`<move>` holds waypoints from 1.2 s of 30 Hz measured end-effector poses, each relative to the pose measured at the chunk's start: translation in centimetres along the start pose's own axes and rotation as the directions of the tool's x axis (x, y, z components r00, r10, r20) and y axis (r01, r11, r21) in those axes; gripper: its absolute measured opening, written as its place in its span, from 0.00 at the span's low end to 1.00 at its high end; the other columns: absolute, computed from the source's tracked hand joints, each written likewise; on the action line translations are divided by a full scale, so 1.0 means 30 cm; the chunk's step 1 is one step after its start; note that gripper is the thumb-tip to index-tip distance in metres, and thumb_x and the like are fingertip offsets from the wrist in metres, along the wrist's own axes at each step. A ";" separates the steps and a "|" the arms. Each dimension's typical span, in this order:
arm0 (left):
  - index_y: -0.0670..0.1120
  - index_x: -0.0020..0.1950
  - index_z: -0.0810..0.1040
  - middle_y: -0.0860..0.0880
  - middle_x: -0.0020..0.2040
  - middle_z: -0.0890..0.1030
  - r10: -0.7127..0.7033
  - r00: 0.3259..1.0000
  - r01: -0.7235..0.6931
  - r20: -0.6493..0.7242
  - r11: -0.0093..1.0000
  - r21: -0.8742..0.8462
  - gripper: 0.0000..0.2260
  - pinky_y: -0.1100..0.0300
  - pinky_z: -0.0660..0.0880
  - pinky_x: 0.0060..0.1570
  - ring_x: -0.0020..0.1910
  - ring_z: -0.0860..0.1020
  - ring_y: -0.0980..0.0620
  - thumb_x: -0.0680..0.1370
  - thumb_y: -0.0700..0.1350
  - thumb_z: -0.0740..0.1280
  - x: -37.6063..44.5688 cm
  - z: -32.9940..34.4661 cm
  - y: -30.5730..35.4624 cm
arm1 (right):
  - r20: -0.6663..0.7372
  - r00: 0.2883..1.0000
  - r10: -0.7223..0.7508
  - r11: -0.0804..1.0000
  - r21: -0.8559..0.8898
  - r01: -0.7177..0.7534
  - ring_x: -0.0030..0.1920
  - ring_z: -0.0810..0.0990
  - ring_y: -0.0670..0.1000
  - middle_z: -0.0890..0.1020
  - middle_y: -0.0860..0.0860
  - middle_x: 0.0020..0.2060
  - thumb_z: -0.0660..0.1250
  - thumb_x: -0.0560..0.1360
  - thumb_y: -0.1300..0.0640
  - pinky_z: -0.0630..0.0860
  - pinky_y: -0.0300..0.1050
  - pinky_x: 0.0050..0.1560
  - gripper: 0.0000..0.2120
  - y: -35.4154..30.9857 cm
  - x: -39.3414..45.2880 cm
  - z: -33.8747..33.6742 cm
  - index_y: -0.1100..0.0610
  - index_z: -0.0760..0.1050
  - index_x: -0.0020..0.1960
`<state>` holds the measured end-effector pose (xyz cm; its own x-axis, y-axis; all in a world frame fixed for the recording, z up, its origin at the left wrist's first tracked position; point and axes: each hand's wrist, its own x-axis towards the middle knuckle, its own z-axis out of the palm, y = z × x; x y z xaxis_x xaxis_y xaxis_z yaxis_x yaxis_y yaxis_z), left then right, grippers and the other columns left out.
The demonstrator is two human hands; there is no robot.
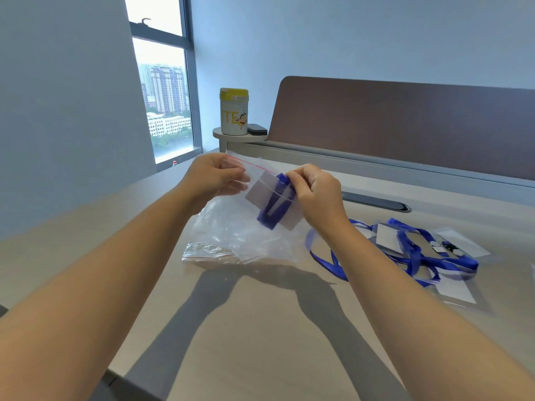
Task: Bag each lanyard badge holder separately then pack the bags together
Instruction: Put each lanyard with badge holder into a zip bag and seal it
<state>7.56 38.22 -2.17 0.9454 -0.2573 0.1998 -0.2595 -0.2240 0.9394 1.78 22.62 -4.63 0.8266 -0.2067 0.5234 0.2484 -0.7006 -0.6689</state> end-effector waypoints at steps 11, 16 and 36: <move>0.48 0.40 0.71 0.45 0.47 0.78 0.109 0.994 -0.110 0.021 0.992 0.060 0.08 0.68 0.77 0.38 0.37 0.79 0.54 0.79 0.40 0.59 -0.035 0.001 0.057 | 0.107 0.994 0.006 0.984 -0.175 0.013 0.65 0.66 0.51 0.71 0.52 0.63 0.67 0.72 0.49 0.59 0.51 0.66 0.16 -0.081 0.016 -0.008 0.55 0.74 0.56; 0.48 0.38 0.71 0.51 0.39 0.78 0.138 0.988 -0.146 0.070 0.983 0.113 0.08 0.70 0.76 0.36 0.36 0.79 0.59 0.78 0.41 0.61 -0.066 -0.022 0.067 | 0.148 0.987 0.057 0.997 0.033 -0.063 0.54 0.76 0.53 0.78 0.51 0.47 0.67 0.72 0.51 0.69 0.59 0.62 0.14 -0.134 0.005 0.006 0.58 0.75 0.55; 0.37 0.51 0.81 0.52 0.34 0.75 0.238 0.961 -0.203 -0.142 0.953 0.224 0.08 0.69 0.70 0.36 0.35 0.73 0.58 0.75 0.38 0.66 -0.143 -0.066 0.045 | 0.133 0.990 0.043 0.990 0.129 -0.060 0.48 0.75 0.51 0.82 0.57 0.49 0.67 0.73 0.57 0.70 0.60 0.61 0.10 -0.232 -0.063 0.034 0.62 0.80 0.50</move>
<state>3.53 40.88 -1.22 0.8748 -0.1667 0.4548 -0.4830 -0.3718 0.7927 -1.00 28.60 -1.51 0.8963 -0.1438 0.4196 0.2612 -0.5933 -0.7614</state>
